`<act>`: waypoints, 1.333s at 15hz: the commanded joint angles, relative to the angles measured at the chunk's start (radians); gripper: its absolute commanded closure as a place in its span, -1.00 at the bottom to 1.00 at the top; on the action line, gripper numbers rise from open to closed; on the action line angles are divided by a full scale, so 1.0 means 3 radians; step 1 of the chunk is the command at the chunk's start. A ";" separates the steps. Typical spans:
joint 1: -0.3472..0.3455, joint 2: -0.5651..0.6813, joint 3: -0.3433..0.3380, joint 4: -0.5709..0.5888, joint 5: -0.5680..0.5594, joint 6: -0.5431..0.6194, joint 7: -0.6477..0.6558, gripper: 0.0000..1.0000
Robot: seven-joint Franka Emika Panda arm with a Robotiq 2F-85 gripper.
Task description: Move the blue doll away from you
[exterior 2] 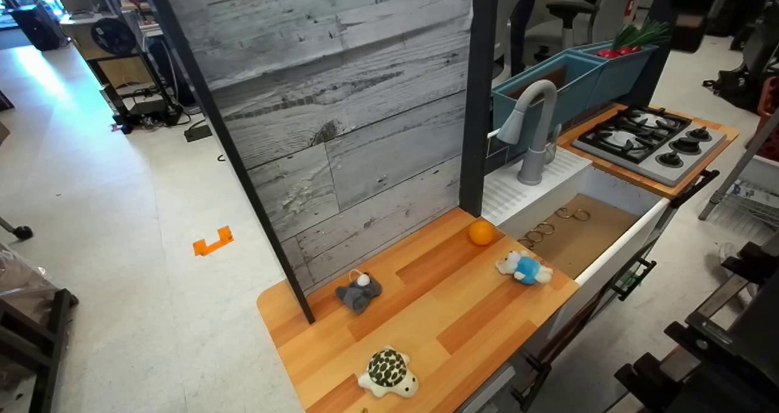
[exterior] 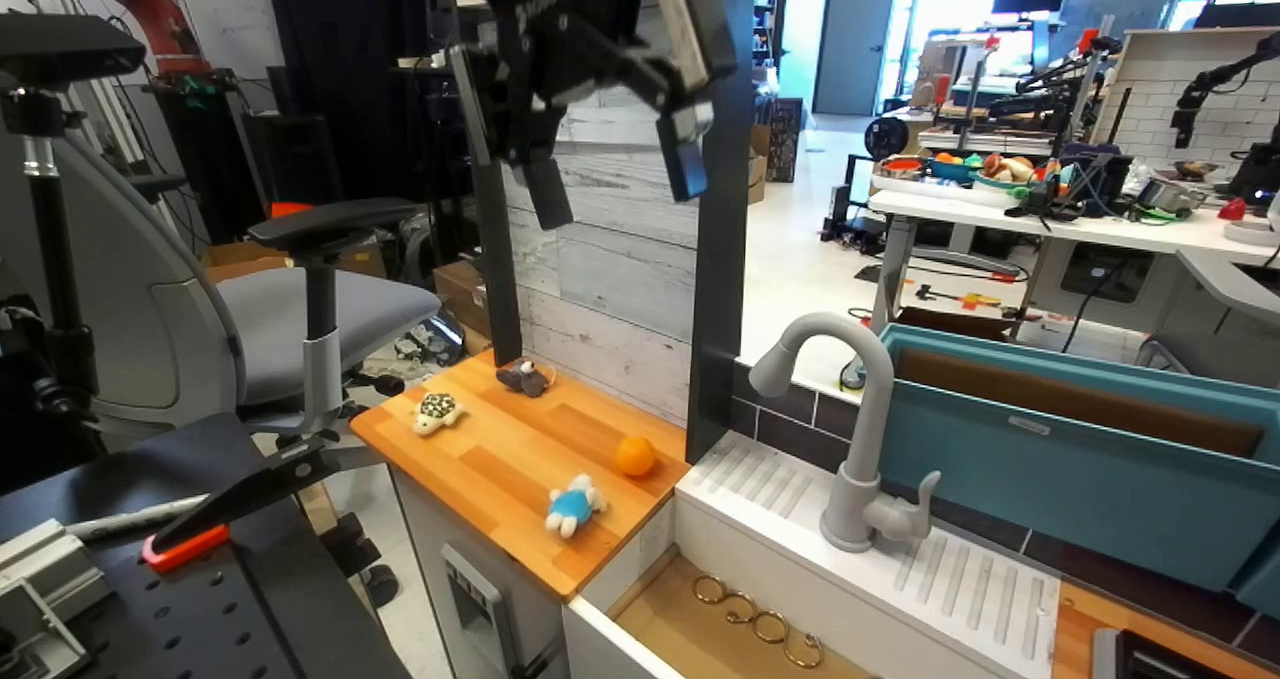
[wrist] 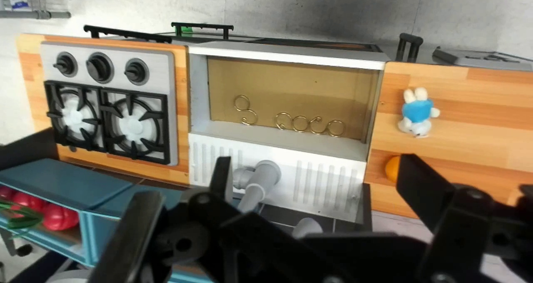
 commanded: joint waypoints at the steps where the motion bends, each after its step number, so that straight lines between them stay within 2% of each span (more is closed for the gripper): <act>1: 0.0255 0.0810 -0.0094 0.0534 -0.0238 0.0210 0.0106 -1.00; 6: 0.0537 0.1671 -0.0278 0.1095 -0.0047 0.0573 -0.0092 -1.00; 10: 0.0643 0.2162 -0.0288 0.1442 0.0150 0.0748 -0.0354 -1.00; 14: 0.0716 0.2486 -0.0215 0.1631 0.0357 0.0755 -0.0676 -1.00; 20: 0.0730 0.2882 -0.0149 0.1906 0.0647 0.0566 -0.0968 -1.00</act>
